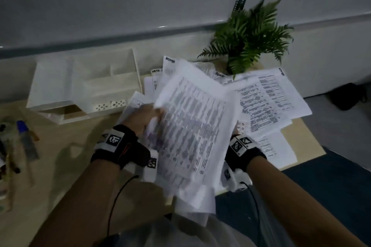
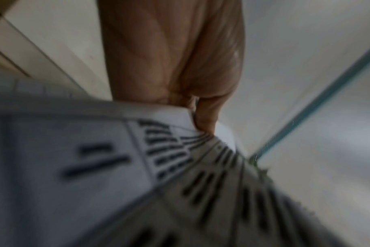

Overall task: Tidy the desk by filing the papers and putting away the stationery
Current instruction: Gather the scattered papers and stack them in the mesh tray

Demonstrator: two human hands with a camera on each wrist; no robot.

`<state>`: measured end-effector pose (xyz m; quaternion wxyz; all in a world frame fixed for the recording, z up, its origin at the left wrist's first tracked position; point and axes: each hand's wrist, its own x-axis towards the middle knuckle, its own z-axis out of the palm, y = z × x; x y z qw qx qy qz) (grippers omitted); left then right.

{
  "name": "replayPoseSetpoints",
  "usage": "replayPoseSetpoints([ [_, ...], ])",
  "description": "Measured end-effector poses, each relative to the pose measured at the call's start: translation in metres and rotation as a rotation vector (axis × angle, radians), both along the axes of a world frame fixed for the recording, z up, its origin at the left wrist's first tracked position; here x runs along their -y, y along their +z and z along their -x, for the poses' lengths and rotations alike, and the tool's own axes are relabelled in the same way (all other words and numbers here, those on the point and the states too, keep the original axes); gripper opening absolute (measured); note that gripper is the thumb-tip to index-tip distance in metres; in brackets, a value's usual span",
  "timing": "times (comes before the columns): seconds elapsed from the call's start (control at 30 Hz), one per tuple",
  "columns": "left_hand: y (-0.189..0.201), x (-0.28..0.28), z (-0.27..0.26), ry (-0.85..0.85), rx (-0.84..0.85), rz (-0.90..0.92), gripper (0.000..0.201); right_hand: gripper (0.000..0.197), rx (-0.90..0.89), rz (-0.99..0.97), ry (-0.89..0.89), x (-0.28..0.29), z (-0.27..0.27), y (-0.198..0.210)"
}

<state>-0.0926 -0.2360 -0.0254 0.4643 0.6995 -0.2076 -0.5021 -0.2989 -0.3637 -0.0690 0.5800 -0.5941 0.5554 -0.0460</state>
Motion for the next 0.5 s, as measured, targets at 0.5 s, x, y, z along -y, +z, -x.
replayPoseSetpoints([
  [0.5,0.024,0.000,-0.008,-0.116,0.659,-0.241,0.047,0.040,-0.135,0.176,0.283,0.026,-0.015,0.028],
])
